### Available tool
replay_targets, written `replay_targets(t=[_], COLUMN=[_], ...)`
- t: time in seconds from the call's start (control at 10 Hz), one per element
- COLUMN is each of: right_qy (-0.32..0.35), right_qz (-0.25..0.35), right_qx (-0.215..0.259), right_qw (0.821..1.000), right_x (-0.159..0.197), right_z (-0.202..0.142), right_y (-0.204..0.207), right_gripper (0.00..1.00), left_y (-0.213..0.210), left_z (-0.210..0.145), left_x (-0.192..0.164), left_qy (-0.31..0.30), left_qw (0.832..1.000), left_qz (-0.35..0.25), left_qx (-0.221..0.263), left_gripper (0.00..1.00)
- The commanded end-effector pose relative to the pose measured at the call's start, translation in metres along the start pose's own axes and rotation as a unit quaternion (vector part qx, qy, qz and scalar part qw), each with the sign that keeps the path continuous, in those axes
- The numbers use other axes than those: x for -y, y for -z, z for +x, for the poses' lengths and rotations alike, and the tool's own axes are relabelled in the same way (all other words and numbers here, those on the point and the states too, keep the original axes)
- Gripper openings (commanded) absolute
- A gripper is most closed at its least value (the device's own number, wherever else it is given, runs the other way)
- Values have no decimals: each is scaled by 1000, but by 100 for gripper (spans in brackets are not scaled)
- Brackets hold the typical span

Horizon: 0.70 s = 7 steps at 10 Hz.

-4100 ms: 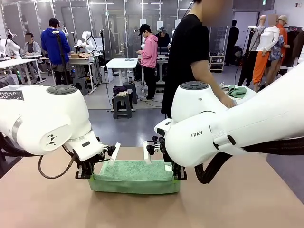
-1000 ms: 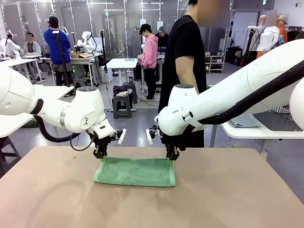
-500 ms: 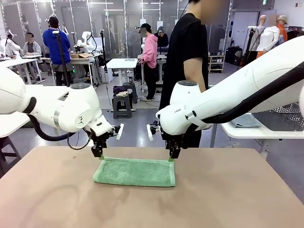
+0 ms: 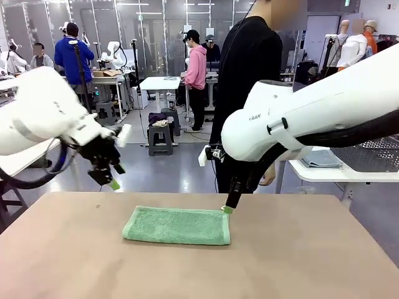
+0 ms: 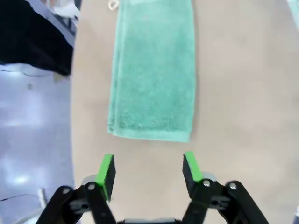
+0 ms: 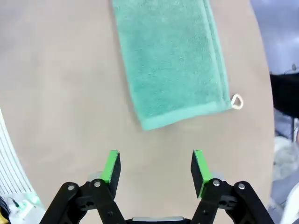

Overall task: Fold the towels and place them in the basket.
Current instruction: When a person lays out a Towel with hook on the table, fold it in half twice.

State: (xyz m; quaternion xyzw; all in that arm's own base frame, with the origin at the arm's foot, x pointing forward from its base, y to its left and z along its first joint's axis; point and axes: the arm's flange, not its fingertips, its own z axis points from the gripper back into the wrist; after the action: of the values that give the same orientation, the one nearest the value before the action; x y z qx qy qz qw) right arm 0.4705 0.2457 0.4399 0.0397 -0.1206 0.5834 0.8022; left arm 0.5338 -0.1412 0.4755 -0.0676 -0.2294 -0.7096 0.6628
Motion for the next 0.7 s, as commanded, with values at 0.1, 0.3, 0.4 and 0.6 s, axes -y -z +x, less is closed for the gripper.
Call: replay_targets(t=[0.1,0.3,0.4,0.6], right_qy=[0,0,0,0], right_qz=[0,0,0,0], right_qx=[0,0,0,0], right_qw=[1000,1000,1000,1000], right_x=[0,0,0,0], right_z=[0,0,0,0], right_y=[0,0,0,0], right_gripper=[76,76,76,76], left_y=[-15,-20,-19,-12], left_z=[-64,-96,-109,-129], left_x=[27,38,40,39], left_qy=[-34,-46,-56,-69], left_qw=[991,979,973,965], left_qz=[21,34,22,7], left_qx=[126,195,221,253], left_gripper=[73,73,73,73])
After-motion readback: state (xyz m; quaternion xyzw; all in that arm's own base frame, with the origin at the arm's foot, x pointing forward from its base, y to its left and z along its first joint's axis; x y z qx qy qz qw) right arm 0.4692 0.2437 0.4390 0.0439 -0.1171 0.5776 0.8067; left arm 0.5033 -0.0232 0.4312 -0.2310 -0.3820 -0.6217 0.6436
